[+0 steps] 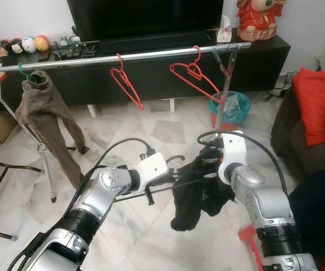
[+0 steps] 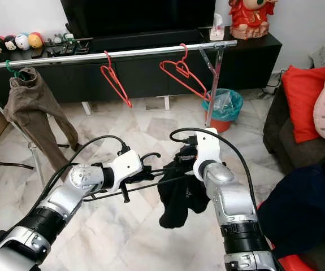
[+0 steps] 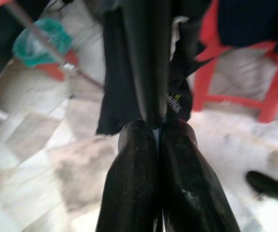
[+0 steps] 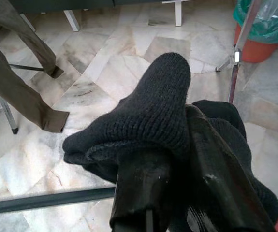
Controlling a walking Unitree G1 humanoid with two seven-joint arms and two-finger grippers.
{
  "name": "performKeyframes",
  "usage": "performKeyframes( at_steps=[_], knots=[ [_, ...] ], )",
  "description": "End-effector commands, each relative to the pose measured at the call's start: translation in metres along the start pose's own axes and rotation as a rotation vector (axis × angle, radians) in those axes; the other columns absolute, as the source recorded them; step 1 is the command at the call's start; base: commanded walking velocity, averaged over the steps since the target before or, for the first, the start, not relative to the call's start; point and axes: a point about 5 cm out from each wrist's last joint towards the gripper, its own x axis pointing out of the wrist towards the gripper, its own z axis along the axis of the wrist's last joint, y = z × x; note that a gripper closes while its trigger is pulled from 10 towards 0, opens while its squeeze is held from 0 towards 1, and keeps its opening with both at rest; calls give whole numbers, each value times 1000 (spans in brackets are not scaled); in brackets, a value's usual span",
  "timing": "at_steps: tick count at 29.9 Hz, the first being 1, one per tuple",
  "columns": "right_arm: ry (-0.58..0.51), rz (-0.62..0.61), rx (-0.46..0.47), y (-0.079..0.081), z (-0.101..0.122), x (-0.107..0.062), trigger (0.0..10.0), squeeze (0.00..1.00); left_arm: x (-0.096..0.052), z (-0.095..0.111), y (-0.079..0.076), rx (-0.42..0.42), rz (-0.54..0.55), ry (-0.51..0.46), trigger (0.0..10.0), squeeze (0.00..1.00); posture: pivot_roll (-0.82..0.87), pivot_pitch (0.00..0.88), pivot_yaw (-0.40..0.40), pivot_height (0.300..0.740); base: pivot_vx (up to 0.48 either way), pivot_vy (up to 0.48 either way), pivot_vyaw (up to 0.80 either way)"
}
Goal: Hang hanger
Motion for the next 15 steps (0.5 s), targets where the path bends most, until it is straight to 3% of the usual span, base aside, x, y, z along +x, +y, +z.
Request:
performKeyframes(
  at_steps=[1, 4, 9, 15],
  knots=[
    [-31, 19, 0, 6, 7, -3, 10000, 0, 0, -2, 7, 27, 47, 35, 10000, 0, -47, 17, 90, 740, 0, 0, 0],
    [-31, 17, -1, 6, 8, -3, 10000, 0, 0, -4, 10, 58, 73, 63, 10000, 0, -48, 16, 89, 740, 0, 0, 0],
    [-18, -2, -9, 4, 5, -2, 10000, 0, -1, -5, 24, 70, 230, 95, 10000, 0, -43, 22, 89, 740, 0, 0, 0],
    [-17, 15, -19, 10, 6, -3, 10000, 0, -1, -1, 32, 69, 322, 71, 10000, 0, -46, 26, 92, 740, 0, 0, 0]
  ],
)
